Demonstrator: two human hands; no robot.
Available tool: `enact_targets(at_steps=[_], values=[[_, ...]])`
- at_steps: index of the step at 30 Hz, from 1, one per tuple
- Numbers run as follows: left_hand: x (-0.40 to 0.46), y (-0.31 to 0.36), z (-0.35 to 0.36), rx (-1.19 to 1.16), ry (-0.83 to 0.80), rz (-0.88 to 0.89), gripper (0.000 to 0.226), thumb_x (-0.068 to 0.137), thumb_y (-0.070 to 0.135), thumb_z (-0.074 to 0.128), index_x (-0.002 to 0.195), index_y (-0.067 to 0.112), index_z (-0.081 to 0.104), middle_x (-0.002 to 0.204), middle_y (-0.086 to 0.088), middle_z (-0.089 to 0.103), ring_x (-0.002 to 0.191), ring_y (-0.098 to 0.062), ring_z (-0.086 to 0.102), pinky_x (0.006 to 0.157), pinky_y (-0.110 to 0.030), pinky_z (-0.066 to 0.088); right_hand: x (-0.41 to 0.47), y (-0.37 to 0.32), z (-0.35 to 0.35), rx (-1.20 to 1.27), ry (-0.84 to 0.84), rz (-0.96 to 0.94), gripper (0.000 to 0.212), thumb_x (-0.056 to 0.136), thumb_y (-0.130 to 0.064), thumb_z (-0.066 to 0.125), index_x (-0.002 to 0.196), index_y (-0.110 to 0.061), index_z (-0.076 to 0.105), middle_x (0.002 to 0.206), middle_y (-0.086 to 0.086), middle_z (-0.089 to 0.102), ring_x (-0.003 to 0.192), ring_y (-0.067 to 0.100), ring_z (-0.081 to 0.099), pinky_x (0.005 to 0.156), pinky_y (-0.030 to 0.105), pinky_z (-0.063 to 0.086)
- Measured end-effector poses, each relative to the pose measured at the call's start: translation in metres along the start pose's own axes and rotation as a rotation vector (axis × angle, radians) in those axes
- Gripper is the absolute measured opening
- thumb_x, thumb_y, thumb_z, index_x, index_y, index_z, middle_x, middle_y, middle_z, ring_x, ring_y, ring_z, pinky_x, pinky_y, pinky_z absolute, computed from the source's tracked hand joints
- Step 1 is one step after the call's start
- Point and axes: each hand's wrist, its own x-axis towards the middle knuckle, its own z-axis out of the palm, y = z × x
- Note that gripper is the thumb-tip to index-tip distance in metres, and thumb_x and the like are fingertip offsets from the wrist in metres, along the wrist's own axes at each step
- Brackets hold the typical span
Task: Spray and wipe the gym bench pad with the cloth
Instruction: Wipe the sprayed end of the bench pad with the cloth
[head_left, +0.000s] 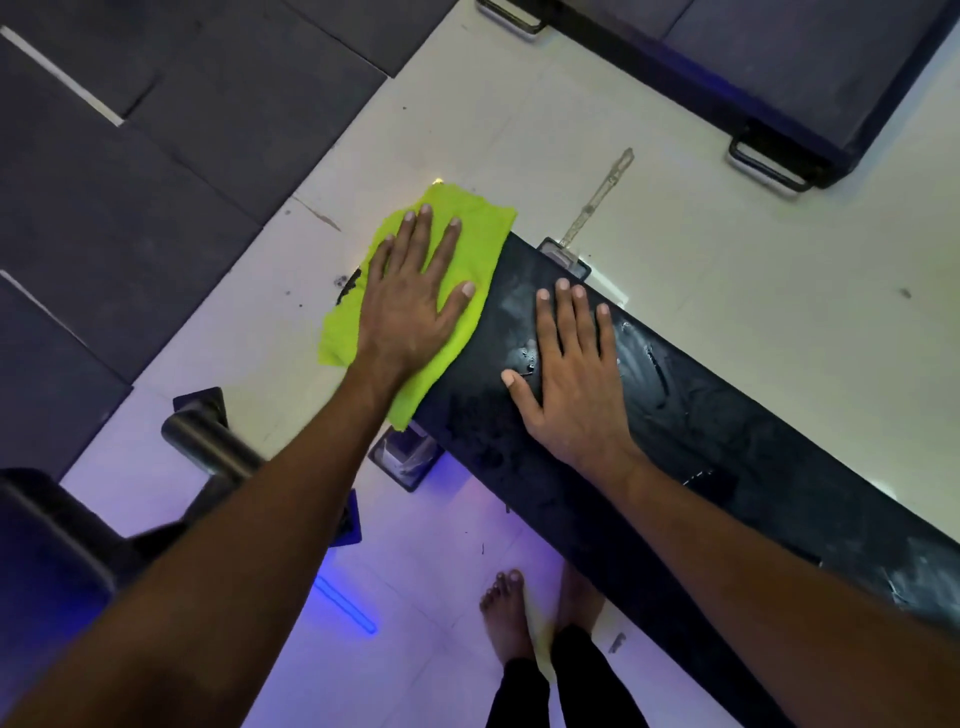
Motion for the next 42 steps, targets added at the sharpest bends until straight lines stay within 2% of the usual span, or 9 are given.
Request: enact_targets(at_steps=[5, 9, 13, 20, 26, 28, 32, 36, 42], values=[[-0.063, 0.053, 0.012, -0.003, 0.043, -0.291, 0.074, 0.105, 0.057, 0.027, 0.168, 0.021, 0.015, 0.175, -0.019, 0.007, 0.164, -0.034, 0.006, 0.132, -0.052, 0.012, -0.051, 0.035, -0.007, -0.041, -0.016, 0.032, 0.086, 0.106, -0.059, 0.032, 0.169, -0.006, 0.008, 0.178, 0.014, 0.005, 0.166, 0.031, 0.001, 0.133, 0.056, 0.01], [-0.033, 0.092, 0.014, 0.026, -0.031, -0.049, 0.076, 0.105, 0.062, 0.022, 0.169, 0.022, 0.01, 0.176, -0.018, 0.003, 0.164, -0.033, 0.002, 0.132, -0.05, 0.008, -0.074, 0.038, -0.005, -0.081, -0.014, 0.065, 0.087, 0.105, -0.06, 0.029, 0.169, -0.006, 0.005, 0.178, 0.016, 0.001, 0.166, 0.033, 0.0, 0.133, 0.058, 0.011], [0.008, 0.061, 0.006, 0.042, -0.043, 0.144, 0.071, 0.106, 0.059, 0.025, 0.168, 0.026, 0.015, 0.177, -0.01, 0.008, 0.164, -0.027, 0.006, 0.132, -0.048, 0.012, -0.073, 0.037, -0.002, -0.103, -0.004, 0.072, 0.087, 0.104, -0.061, 0.026, 0.169, -0.006, 0.006, 0.178, 0.016, 0.002, 0.166, 0.033, 0.0, 0.133, 0.059, 0.012], [-0.074, 0.085, 0.021, 0.038, 0.024, -0.205, 0.071, 0.107, 0.055, 0.025, 0.169, 0.023, 0.009, 0.176, -0.017, 0.003, 0.164, -0.032, 0.002, 0.132, -0.05, 0.01, -0.075, 0.036, -0.009, -0.057, -0.02, 0.079, 0.087, 0.104, -0.059, 0.032, 0.169, -0.005, 0.007, 0.178, 0.016, 0.003, 0.166, 0.032, 0.0, 0.133, 0.058, 0.013], [-0.028, 0.092, 0.022, 0.081, -0.038, 0.164, 0.072, 0.106, 0.062, 0.018, 0.169, 0.028, 0.01, 0.177, -0.014, 0.002, 0.164, -0.031, 0.002, 0.132, -0.05, 0.011, -0.088, 0.051, -0.011, -0.019, -0.005, 0.084, 0.086, 0.104, -0.06, 0.034, 0.169, -0.007, 0.01, 0.178, 0.013, 0.007, 0.166, 0.03, 0.005, 0.133, 0.056, 0.013], [-0.015, 0.073, 0.015, 0.082, -0.042, 0.199, 0.071, 0.106, 0.063, 0.019, 0.168, 0.031, 0.011, 0.177, -0.01, 0.005, 0.165, -0.027, 0.004, 0.132, -0.049, 0.012, -0.096, 0.056, -0.011, -0.021, -0.014, 0.101, 0.087, 0.105, -0.06, 0.033, 0.169, -0.008, 0.007, 0.179, 0.014, 0.005, 0.166, 0.03, 0.002, 0.134, 0.055, 0.012], [-0.065, 0.048, 0.02, 0.033, 0.04, -0.065, 0.072, 0.106, 0.059, 0.027, 0.168, 0.027, 0.012, 0.177, -0.011, 0.005, 0.165, -0.028, 0.003, 0.132, -0.048, 0.01, -0.116, 0.066, -0.016, -0.022, -0.017, 0.169, 0.087, 0.104, -0.06, 0.033, 0.169, -0.009, 0.006, 0.178, 0.015, 0.005, 0.166, 0.031, 0.001, 0.134, 0.055, 0.012], [-0.105, 0.095, 0.032, 0.075, 0.035, -0.23, 0.073, 0.106, 0.057, 0.025, 0.168, 0.021, 0.012, 0.175, -0.02, 0.005, 0.163, -0.037, 0.003, 0.131, -0.054, 0.014, -0.122, 0.063, -0.015, -0.053, -0.018, 0.172, 0.086, 0.104, -0.057, 0.033, 0.169, -0.006, 0.008, 0.177, 0.019, 0.005, 0.166, 0.035, 0.003, 0.132, 0.059, 0.013], [-0.045, 0.092, 0.026, 0.078, 0.011, 0.134, 0.069, 0.107, 0.059, 0.022, 0.168, 0.026, 0.015, 0.176, -0.014, 0.008, 0.164, -0.031, 0.007, 0.131, -0.05, 0.015, -0.123, 0.064, -0.009, -0.083, 0.009, 0.164, 0.085, 0.105, -0.058, 0.028, 0.169, -0.005, 0.007, 0.177, 0.02, 0.006, 0.166, 0.037, 0.004, 0.132, 0.06, 0.013]])
